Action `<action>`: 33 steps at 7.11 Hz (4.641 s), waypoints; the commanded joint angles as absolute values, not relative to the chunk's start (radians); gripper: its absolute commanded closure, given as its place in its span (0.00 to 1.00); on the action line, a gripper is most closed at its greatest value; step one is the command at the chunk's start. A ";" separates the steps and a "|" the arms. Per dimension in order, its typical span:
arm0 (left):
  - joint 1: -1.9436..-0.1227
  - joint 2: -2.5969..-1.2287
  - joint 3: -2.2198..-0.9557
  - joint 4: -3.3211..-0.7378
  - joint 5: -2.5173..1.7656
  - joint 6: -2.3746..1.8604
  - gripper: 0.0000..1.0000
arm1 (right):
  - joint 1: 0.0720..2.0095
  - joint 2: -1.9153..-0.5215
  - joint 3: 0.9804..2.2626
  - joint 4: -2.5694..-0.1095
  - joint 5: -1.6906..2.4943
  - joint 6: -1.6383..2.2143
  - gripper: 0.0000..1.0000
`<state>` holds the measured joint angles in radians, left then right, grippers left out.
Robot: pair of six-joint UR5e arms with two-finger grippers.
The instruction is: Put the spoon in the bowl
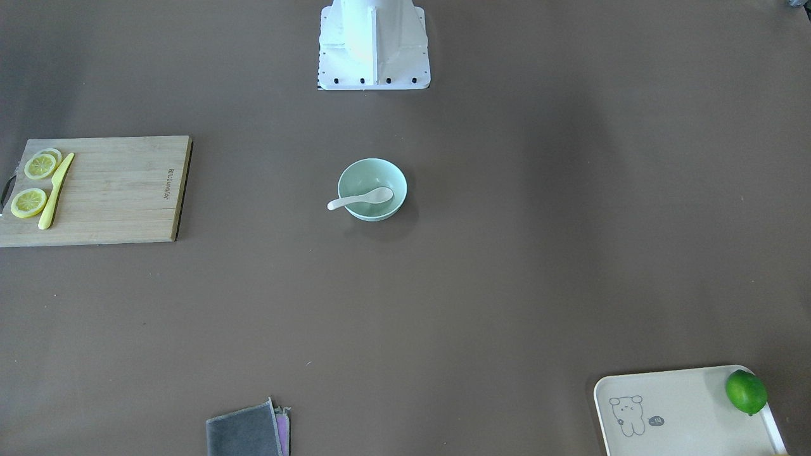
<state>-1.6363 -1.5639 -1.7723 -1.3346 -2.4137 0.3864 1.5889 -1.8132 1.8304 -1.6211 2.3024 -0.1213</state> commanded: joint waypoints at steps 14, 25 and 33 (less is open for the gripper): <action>-1.643 -1.545 -1.781 -1.347 -2.408 0.390 0.02 | 1.595 -1.819 1.807 -1.621 2.372 -0.124 0.00; -1.644 -1.542 -1.786 -1.347 -2.408 0.388 0.02 | 1.595 -1.819 1.813 -1.620 2.395 -0.127 0.00; -1.643 -1.542 -1.786 -1.347 -2.408 0.388 0.02 | 1.594 -1.819 1.813 -1.620 2.416 -0.130 0.00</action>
